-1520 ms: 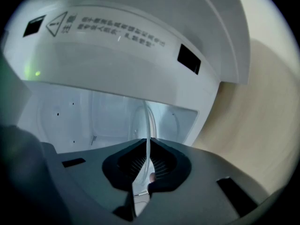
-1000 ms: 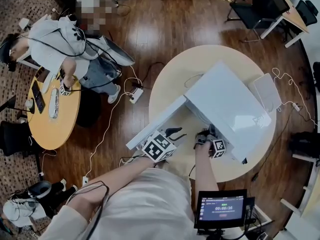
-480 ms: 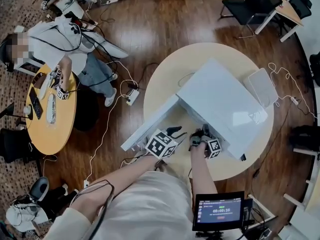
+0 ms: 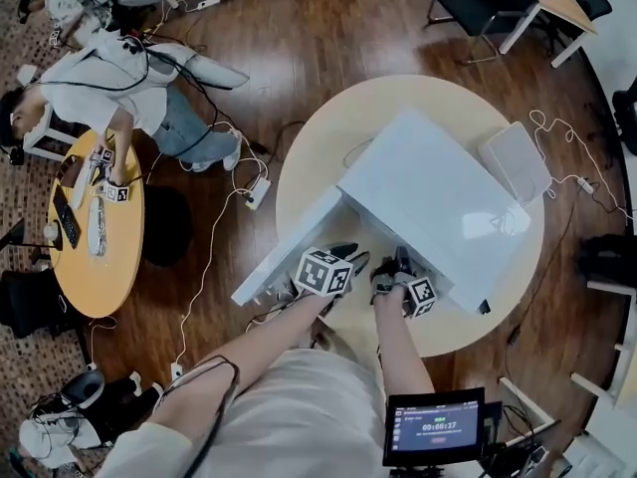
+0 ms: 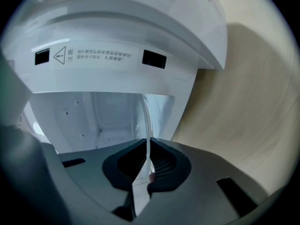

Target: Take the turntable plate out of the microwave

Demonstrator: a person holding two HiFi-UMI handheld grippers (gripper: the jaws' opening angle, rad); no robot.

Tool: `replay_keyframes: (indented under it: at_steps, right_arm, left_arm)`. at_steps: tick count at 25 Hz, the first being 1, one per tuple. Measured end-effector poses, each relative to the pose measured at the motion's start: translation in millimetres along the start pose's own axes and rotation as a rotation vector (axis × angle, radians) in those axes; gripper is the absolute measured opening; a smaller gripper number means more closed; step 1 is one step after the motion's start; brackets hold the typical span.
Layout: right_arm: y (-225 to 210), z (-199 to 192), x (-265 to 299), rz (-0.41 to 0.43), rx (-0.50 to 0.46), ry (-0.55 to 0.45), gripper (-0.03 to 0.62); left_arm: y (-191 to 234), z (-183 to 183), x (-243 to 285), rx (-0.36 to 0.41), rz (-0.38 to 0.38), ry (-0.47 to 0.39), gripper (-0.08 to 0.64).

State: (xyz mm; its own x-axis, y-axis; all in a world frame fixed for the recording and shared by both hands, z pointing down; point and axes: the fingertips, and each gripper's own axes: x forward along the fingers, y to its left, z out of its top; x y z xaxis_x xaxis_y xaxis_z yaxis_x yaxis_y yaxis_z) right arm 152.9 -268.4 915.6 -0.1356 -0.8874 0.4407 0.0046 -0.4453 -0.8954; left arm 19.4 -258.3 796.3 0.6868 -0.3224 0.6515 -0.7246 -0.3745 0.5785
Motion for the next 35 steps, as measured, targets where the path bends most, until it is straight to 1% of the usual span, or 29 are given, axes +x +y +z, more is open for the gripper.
replay_keyframes:
  at_steps: [2,7,10,13,14,17,19,22,28,35]
  right_arm:
    - [-1.8,0.6,-0.8,0.004,0.000,0.002,0.028]
    - [-0.1,-0.9,-2.0,0.019,0.000,0.002,0.028]
    - [-1.7,-2.3,-2.6,0.013,0.008,-0.001,0.028]
    - [-0.4,-2.3,-2.4,0.018,0.001,0.000,0.028]
    - [0.3,-2.4,-2.8,0.021,0.000,0.003,0.028]
    - [3.0,-4.5,-4.0,0.024,0.000,0.018,0.028]
    - [2.3,-5.6,-6.8,0.020,0.008,0.019,0.028]
    - [-1.5,-7.5,-9.4,0.015,0.016,0.026,0.028]
    - [-1.7,-14.5,-11.2,0.016,0.019,0.040,0.028]
    - [4.2,-13.6,-12.4,0.043,0.034,0.053,0.028]
  left_arm:
    - [7.4,-2.0,9.1,-0.031,0.004,-0.004,0.135]
    - [23.3,-0.2,29.6,-0.077,0.013,-0.015,0.135]
    - [30.4,-5.0,44.9,-0.121,-0.005,0.001,0.137]
    - [32.3,-13.3,60.0,-0.217,-0.060,0.024,0.142]
    - [33.1,-16.4,63.7,-0.259,-0.074,0.028,0.166]
    - [40.7,-22.4,70.7,-0.381,-0.096,0.008,0.183]
    - [45.2,-24.0,75.2,-0.435,-0.107,-0.010,0.184]
    - [48.1,-24.5,83.9,-0.460,-0.112,-0.023,0.184]
    - [54.5,-21.4,93.8,-0.499,-0.094,-0.074,0.184]
    - [59.9,-3.8,100.2,-0.603,-0.140,-0.207,0.184]
